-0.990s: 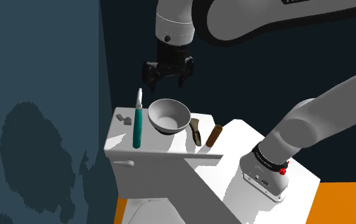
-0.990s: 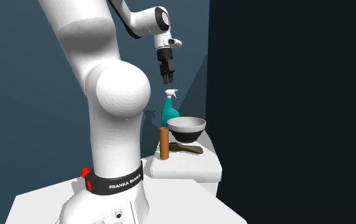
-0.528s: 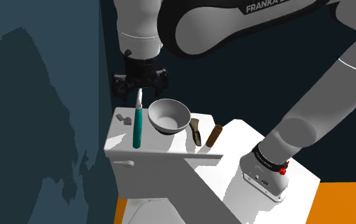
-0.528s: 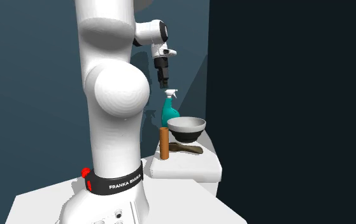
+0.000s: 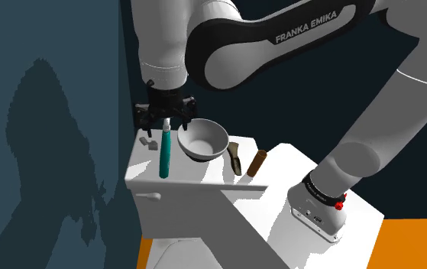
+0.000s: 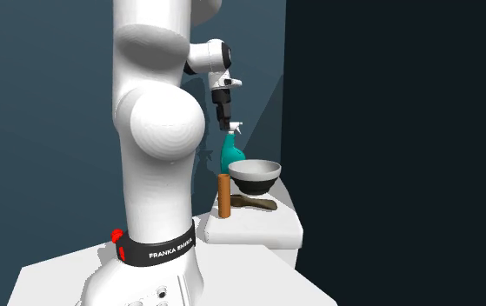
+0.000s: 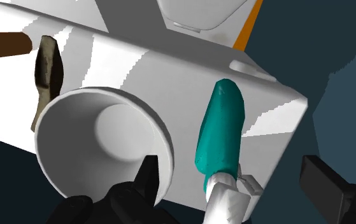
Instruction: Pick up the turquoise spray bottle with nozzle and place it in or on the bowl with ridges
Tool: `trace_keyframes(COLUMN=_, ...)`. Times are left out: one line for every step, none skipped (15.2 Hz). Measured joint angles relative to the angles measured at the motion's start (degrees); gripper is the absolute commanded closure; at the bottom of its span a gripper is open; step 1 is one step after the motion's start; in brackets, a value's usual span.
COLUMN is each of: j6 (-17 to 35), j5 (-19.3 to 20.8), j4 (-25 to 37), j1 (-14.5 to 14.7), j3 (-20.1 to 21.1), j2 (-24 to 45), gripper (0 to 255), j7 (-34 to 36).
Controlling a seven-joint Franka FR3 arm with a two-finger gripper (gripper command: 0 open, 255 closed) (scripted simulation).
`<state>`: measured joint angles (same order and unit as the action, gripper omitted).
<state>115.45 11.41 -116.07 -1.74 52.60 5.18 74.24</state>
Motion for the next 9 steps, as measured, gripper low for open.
trace_keyframes(j6=0.29, j5=0.06, j4=-0.28, j1=0.01, j3=0.0, j2=0.04, gripper=0, j7=0.08)
trace_keyframes(j6=0.39, j5=0.14, j4=-0.34, j1=0.05, j3=0.0, j2=0.12, gripper=0, j7=0.17)
trace_keyframes(j6=0.43, j5=0.2, j4=-0.34, j1=0.07, j3=0.0, j2=0.18, gripper=0, j7=0.22)
trace_keyframes(j6=0.46, j5=0.23, j4=-0.35, j1=0.07, j3=0.0, j2=0.21, gripper=0, j7=0.24)
trace_keyframes(j6=0.47, j5=0.25, j4=-0.34, j1=0.08, j3=0.0, j2=0.23, gripper=0, j7=0.26)
trace_keyframes(j6=0.47, j5=0.26, j4=-0.34, j1=0.08, j3=0.0, j2=0.24, gripper=0, j7=0.27)
trace_keyframes(j6=0.47, j5=0.26, j4=-0.34, j1=0.08, j3=0.0, j2=0.24, gripper=255, j7=0.27)
trace_keyframes(j6=0.47, j5=0.26, j4=-0.34, j1=0.09, j3=0.0, j2=0.24, gripper=255, j7=0.27)
trace_keyframes(j6=0.47, j5=0.26, j4=-0.34, j1=0.08, j3=0.0, j2=0.24, gripper=255, j7=0.27)
